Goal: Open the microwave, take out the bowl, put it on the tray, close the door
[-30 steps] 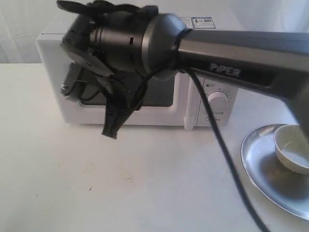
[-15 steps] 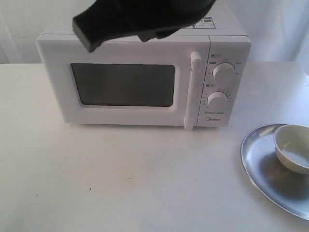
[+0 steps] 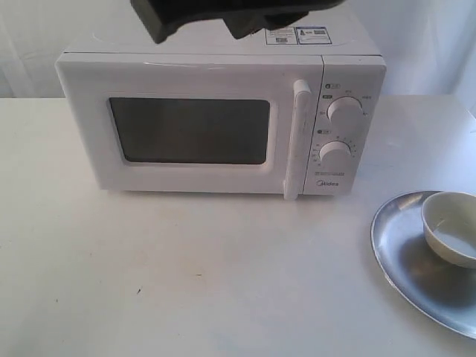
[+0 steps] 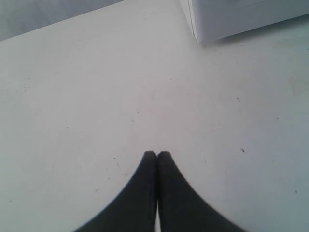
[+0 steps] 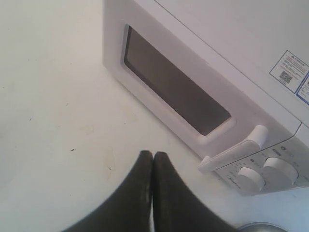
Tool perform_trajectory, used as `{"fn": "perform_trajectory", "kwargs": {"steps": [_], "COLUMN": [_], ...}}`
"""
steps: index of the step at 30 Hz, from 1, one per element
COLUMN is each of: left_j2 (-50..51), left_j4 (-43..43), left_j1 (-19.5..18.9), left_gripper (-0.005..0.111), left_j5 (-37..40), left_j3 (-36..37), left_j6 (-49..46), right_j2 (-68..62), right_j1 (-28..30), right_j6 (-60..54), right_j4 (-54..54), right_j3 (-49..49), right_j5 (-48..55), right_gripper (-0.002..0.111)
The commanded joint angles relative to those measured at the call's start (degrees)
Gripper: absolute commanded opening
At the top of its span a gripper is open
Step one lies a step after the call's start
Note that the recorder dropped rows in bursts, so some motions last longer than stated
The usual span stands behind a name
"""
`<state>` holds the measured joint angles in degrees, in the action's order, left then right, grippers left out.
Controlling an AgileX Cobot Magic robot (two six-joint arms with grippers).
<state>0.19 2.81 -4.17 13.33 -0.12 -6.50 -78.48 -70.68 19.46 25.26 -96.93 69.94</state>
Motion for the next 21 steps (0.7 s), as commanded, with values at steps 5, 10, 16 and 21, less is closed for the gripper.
{"fn": "perform_trajectory", "kwargs": {"steps": [5,10,16,21], "left_j2": [-0.19,-0.19,-0.19,-0.19], "left_j4": [-0.26,-0.26,-0.26,-0.26], "left_j1": [0.23,0.23,0.23,0.23], "left_gripper": [0.000,0.000,0.000,0.000], "left_j5": [-0.01,-0.01,-0.01,-0.01], "left_j3": [0.12,0.12,0.12,0.12], "left_j6": [0.27,0.27,0.27,0.27], "right_j2": [8.26,21.20,47.81,62.81], "right_j1": [3.65,13.90,34.57,39.62], "right_j6": [0.54,1.82,1.82,1.82], "right_j4": [-3.67,-12.08,-44.60,-54.17], "right_j3": [6.43,23.81,65.49,91.84], "right_j5": [0.03,-16.41,-53.06,-93.60], "right_gripper": [0.000,0.000,0.000,0.000]}}
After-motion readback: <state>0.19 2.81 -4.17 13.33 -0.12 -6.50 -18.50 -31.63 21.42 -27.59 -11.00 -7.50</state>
